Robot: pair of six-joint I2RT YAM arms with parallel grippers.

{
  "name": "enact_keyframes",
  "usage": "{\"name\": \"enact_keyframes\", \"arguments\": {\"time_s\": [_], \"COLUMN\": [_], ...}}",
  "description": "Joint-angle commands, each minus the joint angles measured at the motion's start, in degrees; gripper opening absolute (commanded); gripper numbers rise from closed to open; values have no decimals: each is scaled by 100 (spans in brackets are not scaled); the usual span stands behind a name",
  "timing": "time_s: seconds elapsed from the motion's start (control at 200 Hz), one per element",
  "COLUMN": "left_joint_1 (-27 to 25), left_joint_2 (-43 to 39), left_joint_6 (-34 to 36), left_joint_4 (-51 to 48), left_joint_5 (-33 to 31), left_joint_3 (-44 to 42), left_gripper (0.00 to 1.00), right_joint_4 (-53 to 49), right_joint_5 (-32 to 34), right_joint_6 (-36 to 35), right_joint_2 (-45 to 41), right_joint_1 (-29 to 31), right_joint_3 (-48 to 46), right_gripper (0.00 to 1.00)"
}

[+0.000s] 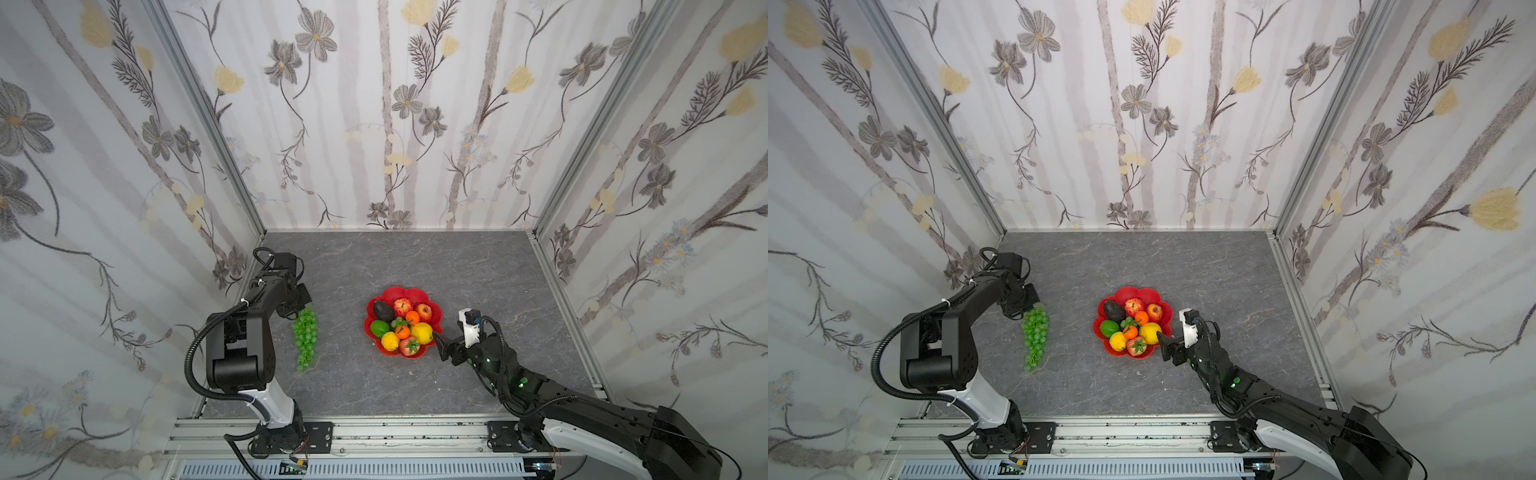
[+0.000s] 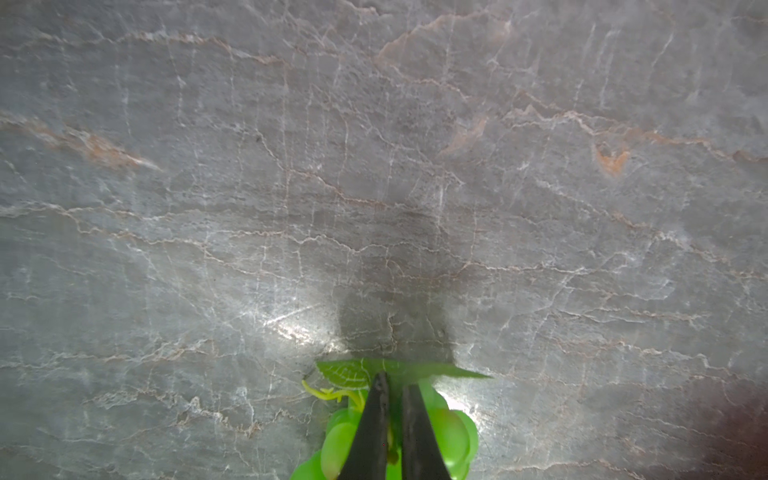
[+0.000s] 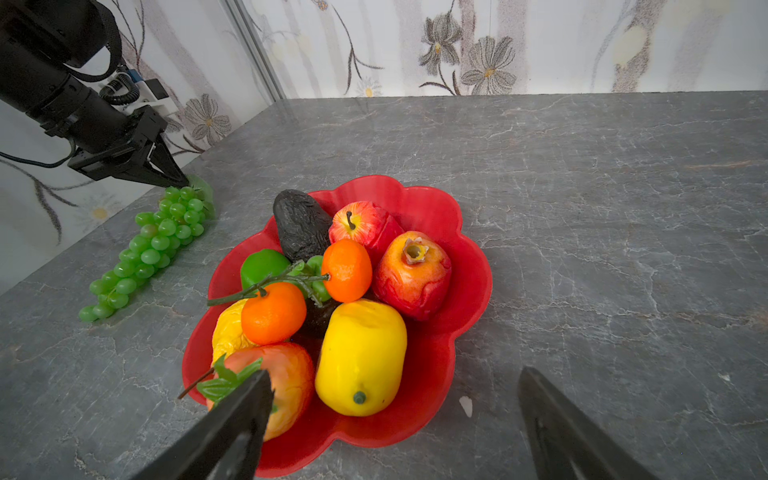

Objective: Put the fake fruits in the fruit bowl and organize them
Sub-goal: 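Lower the left gripper onto the green grape bunch and close on it, then lift the grape bunch and carry it over the bowl with left gripper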

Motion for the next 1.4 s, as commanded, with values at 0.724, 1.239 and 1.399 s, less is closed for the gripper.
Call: {"name": "enact_keyframes", "arguments": {"time_s": [0.724,1.239,1.399], "left_joint_1": [-1225,-2621,-2820], "left_joint_2": [-2176,-2580,-2313], "left_joint_6": [-242,108,280], "left_joint_4": [312,290,453], "left_joint_5": [-263,-379,-82], "left_joint_3": [-670,578,1045], "left_gripper": [0,0,0], "right_joint_4": [282,230,267], "right_joint_5": [-15,181,221], "right_joint_6": [-91,-142,-171], "right_joint_2": [8,-216,-300], "right_joint_1": [2,-2,0], "right_joint_3": [70,-20,-55], "right_gripper": [92,92,92]}}
